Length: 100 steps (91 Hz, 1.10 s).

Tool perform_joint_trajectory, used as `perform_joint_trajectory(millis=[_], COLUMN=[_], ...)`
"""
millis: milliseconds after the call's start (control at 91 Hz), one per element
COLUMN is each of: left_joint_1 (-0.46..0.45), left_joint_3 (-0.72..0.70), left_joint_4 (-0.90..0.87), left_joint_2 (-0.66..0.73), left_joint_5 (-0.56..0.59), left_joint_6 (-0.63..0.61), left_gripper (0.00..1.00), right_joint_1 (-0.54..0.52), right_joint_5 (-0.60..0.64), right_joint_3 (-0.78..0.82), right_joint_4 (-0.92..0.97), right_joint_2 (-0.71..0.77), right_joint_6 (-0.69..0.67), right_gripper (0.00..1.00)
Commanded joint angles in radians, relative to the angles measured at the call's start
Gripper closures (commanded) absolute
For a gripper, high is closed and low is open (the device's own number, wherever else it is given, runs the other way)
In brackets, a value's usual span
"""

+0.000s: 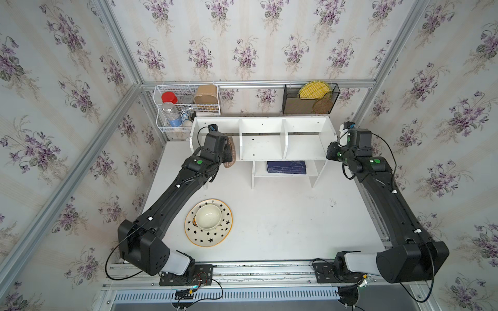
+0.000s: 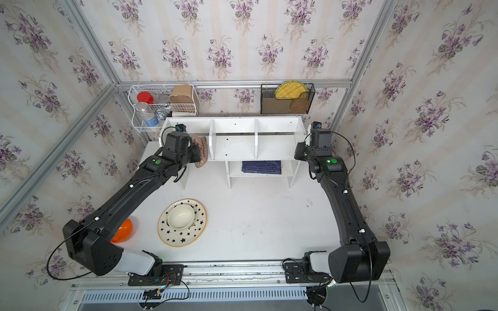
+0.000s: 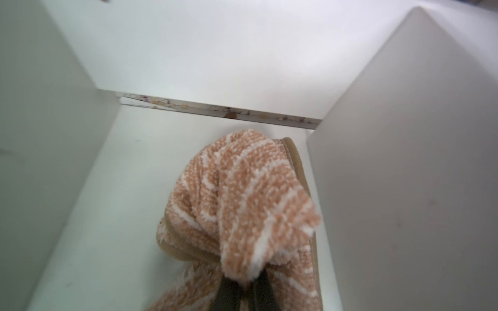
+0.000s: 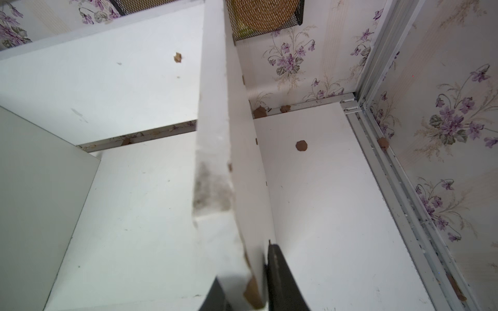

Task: Wipe the bookshelf clean with a cloth
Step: Wipe the dust from the shelf.

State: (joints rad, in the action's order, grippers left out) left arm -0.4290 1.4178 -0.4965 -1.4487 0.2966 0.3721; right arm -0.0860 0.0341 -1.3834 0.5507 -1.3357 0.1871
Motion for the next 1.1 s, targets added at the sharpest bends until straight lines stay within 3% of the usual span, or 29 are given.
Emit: perform_joint_trajectory(millis=[0, 231, 407, 604, 802, 1000, 1088], left_joint_1=[0.029, 0.055, 0.033, 0.013, 0.013, 0.014, 0.017], left_joint_3=[-0.005, 0.046, 0.090, 0.155, 0.383, 0.484, 0.509], left_joint_4=[-0.054, -0.072, -0.024, -0.005, -0.084, -0.020, -0.010], left_joint_2=[0.013, -0.048, -0.098, -0.077, -0.152, -0.218, -0.239], left_joint_5=[0.102, 0.011, -0.146, -0.107, -0.084, -0.247, -0.219], left_joint_6=[-0.002, 0.004, 0.007, 0.001, -0.064, -0.112, -0.116], left_gripper=[1.00, 1.00, 1.00, 1.00, 1.00, 1.00, 1.00], right_joint_1=[0.002, 0.002, 0.002, 0.002, 0.002, 0.002, 0.002], right_joint_5=[0.027, 0.031, 0.049, 0.043, 0.038, 0.045, 0.047], right_joint_3=[-0.005, -0.002, -0.007, -0.002, -0.009, -0.006, -0.009], right_joint_4=[0.002, 0.004, 0.010, 0.006, 0.003, 0.006, 0.009], right_joint_2=[0.000, 0.003, -0.002, -0.009, -0.010, -0.002, -0.004], right_joint_6=[0.075, 0.076, 0.077, 0.081, 0.080, 0.075, 0.074], right_gripper=[0.86, 0.86, 0.87, 0.89, 0.90, 0.91, 0.91])
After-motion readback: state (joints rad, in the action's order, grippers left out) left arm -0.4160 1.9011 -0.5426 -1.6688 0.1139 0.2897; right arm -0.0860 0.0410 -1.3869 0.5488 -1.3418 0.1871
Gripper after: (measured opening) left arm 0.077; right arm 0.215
